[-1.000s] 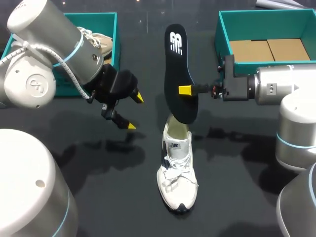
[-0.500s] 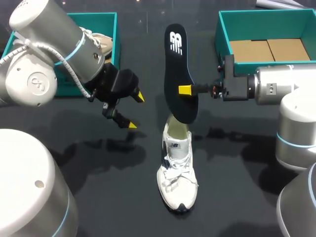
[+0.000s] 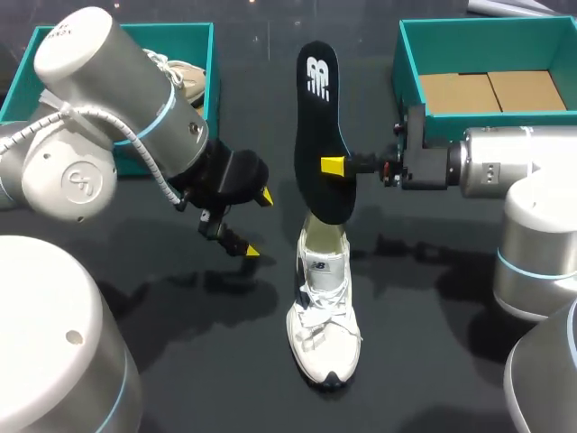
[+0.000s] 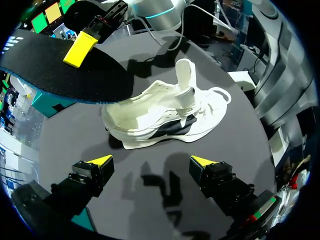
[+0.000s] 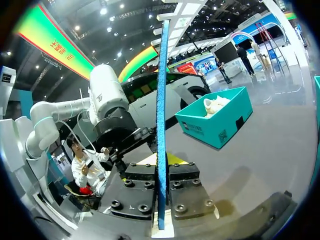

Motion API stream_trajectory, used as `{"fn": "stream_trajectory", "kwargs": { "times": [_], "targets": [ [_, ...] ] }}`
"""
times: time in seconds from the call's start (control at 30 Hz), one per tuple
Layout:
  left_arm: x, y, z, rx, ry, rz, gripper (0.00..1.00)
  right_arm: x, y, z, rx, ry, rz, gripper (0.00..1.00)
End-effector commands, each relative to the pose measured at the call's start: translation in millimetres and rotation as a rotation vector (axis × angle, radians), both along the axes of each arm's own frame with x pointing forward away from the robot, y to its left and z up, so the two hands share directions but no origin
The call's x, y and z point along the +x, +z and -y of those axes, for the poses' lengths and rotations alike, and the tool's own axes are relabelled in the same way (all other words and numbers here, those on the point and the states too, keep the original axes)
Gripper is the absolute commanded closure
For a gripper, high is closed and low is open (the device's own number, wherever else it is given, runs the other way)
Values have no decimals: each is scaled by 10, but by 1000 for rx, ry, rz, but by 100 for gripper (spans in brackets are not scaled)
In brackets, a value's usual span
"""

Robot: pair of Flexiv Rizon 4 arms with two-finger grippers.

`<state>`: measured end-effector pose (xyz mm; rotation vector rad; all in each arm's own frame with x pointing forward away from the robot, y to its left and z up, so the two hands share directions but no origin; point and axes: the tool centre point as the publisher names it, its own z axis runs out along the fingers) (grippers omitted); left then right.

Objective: Take the shoe out of the shoebox, open the shoe tongue, remove and reinsert the insole, then place the shoe into the shoebox

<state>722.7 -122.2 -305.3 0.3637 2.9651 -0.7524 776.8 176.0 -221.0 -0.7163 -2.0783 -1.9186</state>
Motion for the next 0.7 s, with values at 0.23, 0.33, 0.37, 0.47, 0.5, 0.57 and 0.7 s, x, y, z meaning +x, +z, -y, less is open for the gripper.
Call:
{"fn": "stream_trajectory", "kwargs": {
  "times": [0.23,0.33,0.37,0.47,0.5,0.57,0.7],
  "targets": [
    [-29,-126,70,20,1,-15,0,9,-63,-94,9,22,21,100],
    [-29,-126,70,20,1,-15,0,9,-63,-94,9,22,21,100],
    [-29,-126,70,20,1,-15,0,9,-63,-94,9,22,21,100],
    [-29,-126,70,20,1,-15,0,9,-63,-94,9,22,21,100],
    [-29,-126,70,20,1,-15,0,9,-63,-94,9,22,21,100],
    [-7,-162,94,17,18,-27,0,19,-96,-89,17,32,46,100],
    [28,-202,104,8,22,-49,0,26,-136,-84,37,61,69,100]
  ]
}}
